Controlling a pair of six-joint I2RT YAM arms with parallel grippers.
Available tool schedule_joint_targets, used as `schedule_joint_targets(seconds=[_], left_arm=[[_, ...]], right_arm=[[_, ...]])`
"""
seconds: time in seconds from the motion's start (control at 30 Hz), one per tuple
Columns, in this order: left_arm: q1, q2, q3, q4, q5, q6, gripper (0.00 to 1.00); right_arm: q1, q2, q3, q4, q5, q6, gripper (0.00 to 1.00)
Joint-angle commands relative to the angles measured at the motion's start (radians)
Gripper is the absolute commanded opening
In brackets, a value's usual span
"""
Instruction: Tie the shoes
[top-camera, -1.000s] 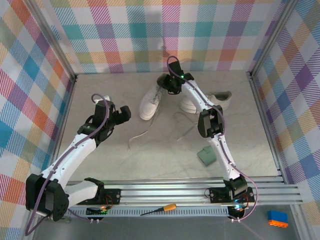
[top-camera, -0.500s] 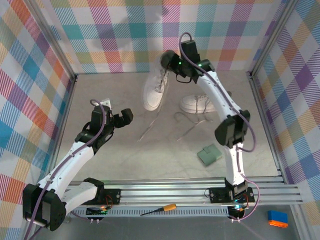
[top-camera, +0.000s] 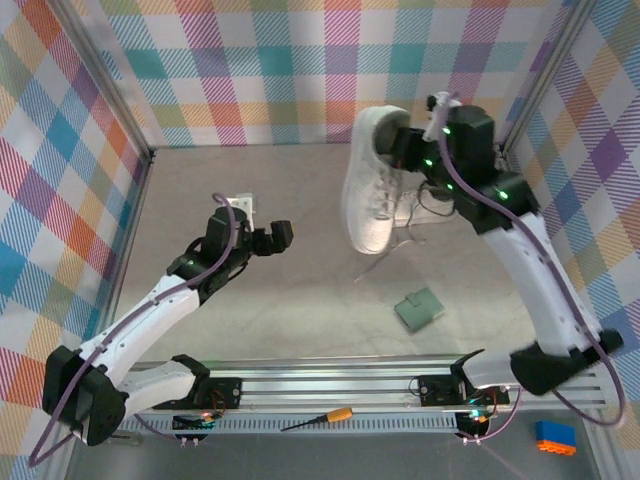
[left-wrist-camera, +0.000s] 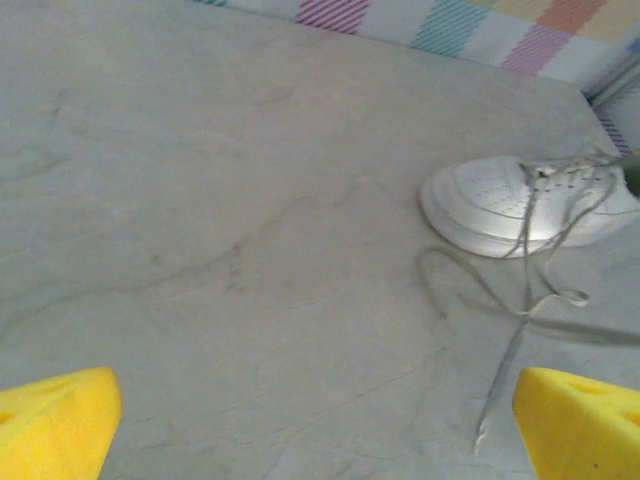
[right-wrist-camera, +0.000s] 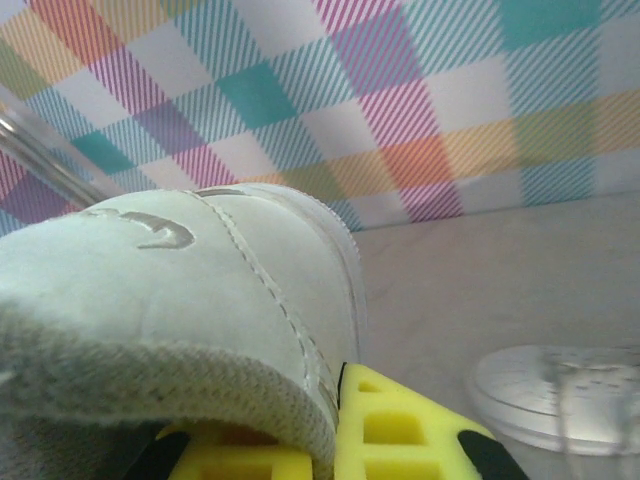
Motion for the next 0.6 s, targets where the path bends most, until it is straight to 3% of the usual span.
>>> schedule_joint_targets(seconds=[0.0, 0.13, 0.27, 0.57], left_arm=[[-0.043, 0.037, 0.051, 0.001, -0.056, 0.029, 1.0], [-0.031, 0.028, 0.036, 0.021, -0.135, -0.023, 1.0], [0.033, -0.003, 0.021, -0.013, -0.128, -0.058, 1.0], [0.086, -0.112, -0.003, -0.179, -0.238, -0.099, 1.0]], right_arm=[[-0.004, -0.107, -0.027, 0.02, 0.087, -0.104, 0.0], [-0.001, -0.096, -0.059, -0.028, 0.017, -0.109, 0.0], [0.038, -0.031, -0.15, 0.047, -0.067, -0.038, 0.0], [0.181, 0.324, -0.231, 0.251, -0.062, 0.24, 0.0]])
